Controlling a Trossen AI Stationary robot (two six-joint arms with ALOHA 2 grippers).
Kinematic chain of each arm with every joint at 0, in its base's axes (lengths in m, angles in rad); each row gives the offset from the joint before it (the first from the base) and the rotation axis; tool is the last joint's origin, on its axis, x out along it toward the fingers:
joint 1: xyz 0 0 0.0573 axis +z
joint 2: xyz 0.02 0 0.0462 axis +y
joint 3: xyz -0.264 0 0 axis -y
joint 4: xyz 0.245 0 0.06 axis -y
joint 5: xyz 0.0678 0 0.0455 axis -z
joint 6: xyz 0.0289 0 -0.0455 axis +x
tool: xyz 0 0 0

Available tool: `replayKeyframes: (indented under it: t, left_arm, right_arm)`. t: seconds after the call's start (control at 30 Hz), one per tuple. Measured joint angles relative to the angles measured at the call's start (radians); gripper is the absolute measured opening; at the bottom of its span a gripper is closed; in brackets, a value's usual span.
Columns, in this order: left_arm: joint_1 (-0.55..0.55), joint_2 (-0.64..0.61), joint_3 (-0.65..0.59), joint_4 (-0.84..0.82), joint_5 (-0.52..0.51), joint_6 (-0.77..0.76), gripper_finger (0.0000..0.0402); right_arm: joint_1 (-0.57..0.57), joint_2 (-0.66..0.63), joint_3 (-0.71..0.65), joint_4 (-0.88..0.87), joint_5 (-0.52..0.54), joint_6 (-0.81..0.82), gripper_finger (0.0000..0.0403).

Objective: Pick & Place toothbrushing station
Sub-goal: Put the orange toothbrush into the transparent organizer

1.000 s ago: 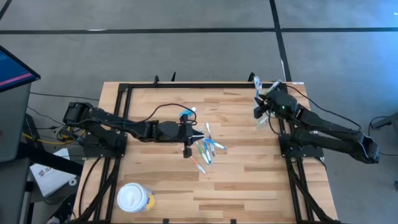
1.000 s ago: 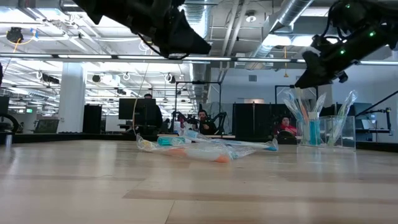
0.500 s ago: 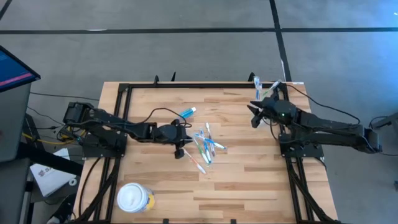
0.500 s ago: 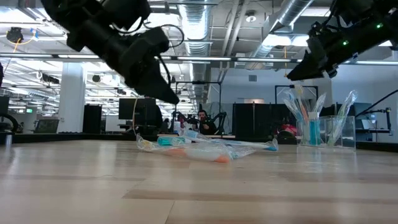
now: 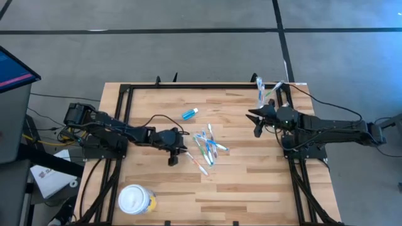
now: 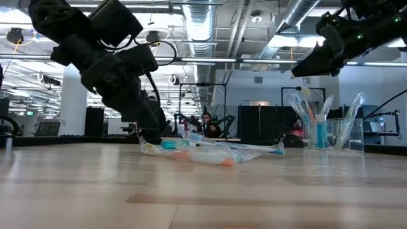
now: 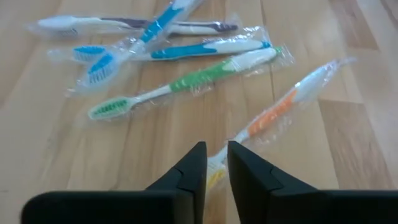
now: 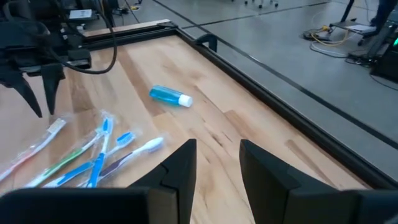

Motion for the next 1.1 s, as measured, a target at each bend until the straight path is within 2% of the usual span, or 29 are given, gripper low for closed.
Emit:
replayKeyframes:
  t: [0.23, 0.53, 0.77, 1.1]
  left_arm:
    - [-0.001, 0.000, -0.040, 0.003, -0.019, 0.002, 0.0115]
    - [0.000, 0.000, -0.064, 0.026, -0.080, 0.088, 0.0169]
    - [0.000, 0.000, -0.064, 0.049, -0.108, 0.178, 0.0179]
    - [0.002, 0.000, -0.066, 0.052, -0.115, 0.231, 0.0179]
  right_arm:
    - [0.032, 0.000, 0.000, 0.000, 0.000, 0.018, 0.0113]
    - [0.037, 0.000, 0.000, 0.000, 0.000, 0.018, 0.0113]
    - [0.037, 0.000, 0.000, 0.000, 0.000, 0.018, 0.0113]
    - [0.037, 0.000, 0.000, 0.000, 0.000, 0.018, 0.0113]
